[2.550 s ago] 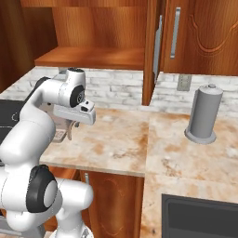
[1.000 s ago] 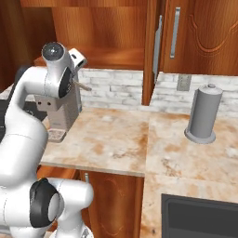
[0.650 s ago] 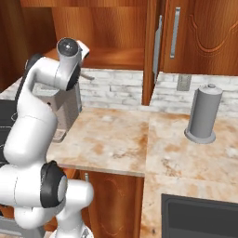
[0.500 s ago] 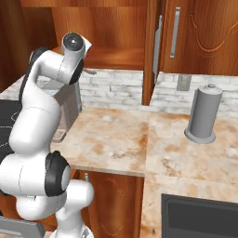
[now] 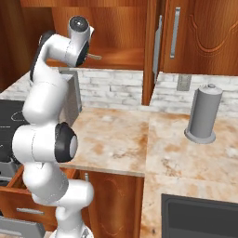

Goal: Organize the utensils by type. Pick up the wooden spoons from the counter and place them in the open cabinet. Then pick up the metallic utensils from the counter and place them in the open drawer.

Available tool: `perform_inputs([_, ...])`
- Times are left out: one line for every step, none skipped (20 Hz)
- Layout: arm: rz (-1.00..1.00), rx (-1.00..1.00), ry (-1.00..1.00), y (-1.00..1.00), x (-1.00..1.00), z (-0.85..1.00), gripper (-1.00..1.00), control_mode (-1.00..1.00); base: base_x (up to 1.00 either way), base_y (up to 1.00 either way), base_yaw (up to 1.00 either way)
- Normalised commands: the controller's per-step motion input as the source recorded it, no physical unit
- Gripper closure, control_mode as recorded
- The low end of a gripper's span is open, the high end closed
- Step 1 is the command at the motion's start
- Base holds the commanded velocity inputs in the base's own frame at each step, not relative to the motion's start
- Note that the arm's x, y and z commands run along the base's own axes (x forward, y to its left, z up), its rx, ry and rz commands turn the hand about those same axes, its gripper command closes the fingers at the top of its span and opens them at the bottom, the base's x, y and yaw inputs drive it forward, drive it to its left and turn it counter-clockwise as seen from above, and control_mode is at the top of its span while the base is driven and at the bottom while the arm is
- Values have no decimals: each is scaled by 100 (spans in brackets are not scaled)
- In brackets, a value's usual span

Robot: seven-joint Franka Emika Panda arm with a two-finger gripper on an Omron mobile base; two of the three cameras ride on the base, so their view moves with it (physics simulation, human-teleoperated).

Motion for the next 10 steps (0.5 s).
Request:
perform_inputs([0, -11, 4, 6, 64, 4, 100, -100, 0, 0, 0])
perform_inputs([0, -9, 6, 6, 61, 1, 100, -100, 0, 0, 0])
perform_inputs([0, -7, 7, 10, 56, 0, 100, -100, 0, 0, 0])
perform_inputs([0, -5, 5, 13, 53, 0, 100, -100, 0, 0, 0])
perform_inputs([0, 0, 8, 13, 51, 0, 100, -100, 0, 0, 0])
perform_inputs([0, 0, 16, 9, 56, -4, 100, -100, 0, 0, 0])
perform_inputs([0, 0, 16, 7, 62, -7, 100, -100, 0, 0, 0])
perform_inputs([0, 0, 15, 8, 52, -4, 100, -100, 0, 0, 0])
perform_inputs([0, 0, 17, 7, 51, -7, 100, -100, 0, 0, 0])
perform_inputs([2, 0, 15, 11, 46, -8, 100, -100, 0, 0, 0])
